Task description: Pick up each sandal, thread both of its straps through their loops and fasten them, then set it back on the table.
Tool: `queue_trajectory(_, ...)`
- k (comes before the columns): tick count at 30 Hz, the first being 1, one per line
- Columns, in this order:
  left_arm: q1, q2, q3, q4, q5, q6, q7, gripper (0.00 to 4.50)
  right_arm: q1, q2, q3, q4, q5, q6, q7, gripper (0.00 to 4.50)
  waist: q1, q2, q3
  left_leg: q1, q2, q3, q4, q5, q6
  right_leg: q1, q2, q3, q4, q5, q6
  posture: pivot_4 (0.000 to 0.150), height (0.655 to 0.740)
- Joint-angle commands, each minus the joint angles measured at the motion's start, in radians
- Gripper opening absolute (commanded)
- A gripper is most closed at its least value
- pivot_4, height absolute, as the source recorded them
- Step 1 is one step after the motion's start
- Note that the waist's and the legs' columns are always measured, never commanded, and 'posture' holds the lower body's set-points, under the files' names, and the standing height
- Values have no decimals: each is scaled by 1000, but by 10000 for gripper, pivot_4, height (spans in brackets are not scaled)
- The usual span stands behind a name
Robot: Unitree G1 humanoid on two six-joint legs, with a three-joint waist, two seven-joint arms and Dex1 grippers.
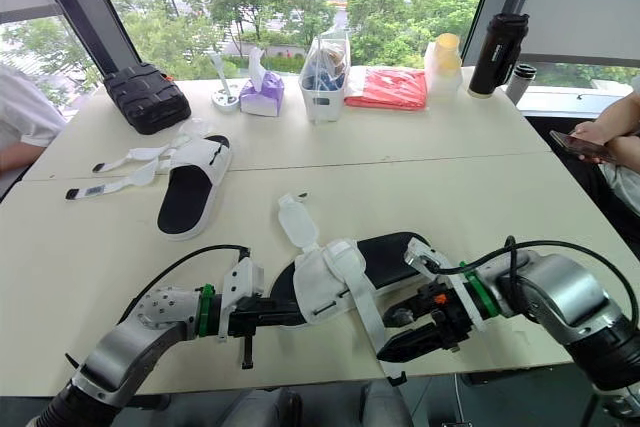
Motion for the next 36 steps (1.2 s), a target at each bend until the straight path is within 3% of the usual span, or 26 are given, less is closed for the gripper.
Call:
queue_trajectory(1, 23, 11, -35, -6, 21, 10, -2, 0, -28, 51, -16, 9, 32, 50, -47, 38271, 0, 0, 0, 0, 0, 0, 0, 0, 0, 0, 0, 0, 0, 0, 0, 1500, 7400)
queue_trajectory(5, 25, 12, -36, -11, 21, 13, 0, 0, -28, 73, 7, 3, 20, 62, -57, 38271, 1, 0, 0, -2, -1, -1, 0, 0, 0, -1, 0, 0, 0, 0, 0, 1500, 7400)
queue_trajectory(7, 27, 12, -36, -14, 22, 14, 1, 0, -29, 78, 12, -1, 19, 65, -59, 30738, 0, 0, 0, -2, -1, -1, 0, 0, 0, -2, 0, -1, 0, 0, 0, 1500, 7400)
queue_trajectory(13, 29, 13, -29, -20, 20, 21, 6, 0, -32, 87, 32, -18, 14, 73, -59, 285, 0, 0, 0, -2, -1, -1, 0, 0, 0, -2, 0, -1, 0, 0, 0, 1500, 7400)
queue_trajectory(18, 23, 11, -25, -22, 17, 27, 11, 0, -64, 55, 14, -46, 30, 69, -31, 285, 0, 0, 0, -2, -1, -1, 0, 0, 0, -2, 0, -1, 0, 0, 0, 1500, 7400)
queue_trajectory(22, 16, 10, -25, -17, 17, 29, 9, 0, -240, 83, -53, -8, 122, 172, -27, 285, -2, 1, 0, -3, -1, 0, 1, 0, 0, -2, 0, -1, 0, 0, 0, 1500, 7400)
queue_trajectory(28, 5, 5, -33, -5, 20, 26, 6, 0, -549, 230, -32, 218, 148, 304, -51, 285, 0, 0, 0, -4, 0, -1, 1, 0, 0, -3, 1, -1, 0, 1, 0, 1500, 7400)
queue_trajectory(36, 12, -3, -38, -10, 22, 28, 16, 0, -672, 319, 110, 446, 33, 228, 28, 285, -1, 0, 0, -8, -6, -3, 1, 0, 0, -6, -4, -1, 0, 1, 0, 1500, 7400)
